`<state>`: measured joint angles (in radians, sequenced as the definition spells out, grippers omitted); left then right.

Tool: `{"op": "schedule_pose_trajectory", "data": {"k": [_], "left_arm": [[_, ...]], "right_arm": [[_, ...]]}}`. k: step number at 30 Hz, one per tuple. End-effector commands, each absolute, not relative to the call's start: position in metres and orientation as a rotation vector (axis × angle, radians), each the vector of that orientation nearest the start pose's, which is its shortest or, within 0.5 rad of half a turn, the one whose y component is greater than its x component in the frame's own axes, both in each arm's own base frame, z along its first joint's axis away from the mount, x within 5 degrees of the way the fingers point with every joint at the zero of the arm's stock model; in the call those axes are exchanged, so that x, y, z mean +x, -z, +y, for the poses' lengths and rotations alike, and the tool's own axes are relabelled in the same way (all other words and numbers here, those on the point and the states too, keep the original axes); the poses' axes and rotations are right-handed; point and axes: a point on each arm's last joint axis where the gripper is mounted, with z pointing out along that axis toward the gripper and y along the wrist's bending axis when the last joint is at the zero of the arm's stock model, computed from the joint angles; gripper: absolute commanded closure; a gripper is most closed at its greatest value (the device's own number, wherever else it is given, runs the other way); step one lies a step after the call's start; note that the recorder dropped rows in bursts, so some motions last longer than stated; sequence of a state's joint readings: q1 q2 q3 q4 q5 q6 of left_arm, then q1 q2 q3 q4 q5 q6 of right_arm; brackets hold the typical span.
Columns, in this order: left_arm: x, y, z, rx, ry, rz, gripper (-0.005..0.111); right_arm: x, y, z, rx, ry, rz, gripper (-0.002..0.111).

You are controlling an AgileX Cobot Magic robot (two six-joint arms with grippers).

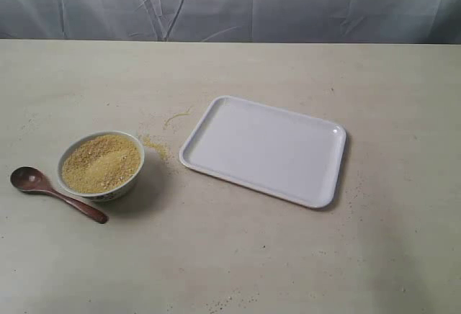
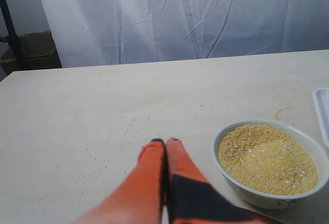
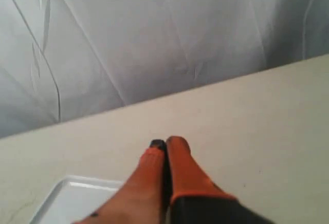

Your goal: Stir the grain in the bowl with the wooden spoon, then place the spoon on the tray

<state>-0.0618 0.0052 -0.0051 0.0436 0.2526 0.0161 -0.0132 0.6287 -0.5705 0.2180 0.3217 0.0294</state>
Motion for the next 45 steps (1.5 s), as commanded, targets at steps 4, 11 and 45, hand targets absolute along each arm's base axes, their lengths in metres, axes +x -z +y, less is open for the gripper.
{"op": "schedule_pose_trajectory", "data": {"k": [4, 11, 45], "left_arm": [[0.055, -0.191, -0.002, 0.095, -0.009, 1.724, 0.107], [0.055, -0.191, -0.002, 0.095, -0.009, 1.722, 0.107], [0.055, -0.191, -0.002, 0.095, -0.009, 1.722, 0.107]], "right_arm": [[0.172, -0.332, 0.028, -0.09, -0.305, 2.197, 0.107], [0.203, -0.299, 0.084, -0.419, -0.489, 2.369, 0.109], [0.184, -0.238, 0.341, -1.53, -0.236, 2.35, 0.109]]}}
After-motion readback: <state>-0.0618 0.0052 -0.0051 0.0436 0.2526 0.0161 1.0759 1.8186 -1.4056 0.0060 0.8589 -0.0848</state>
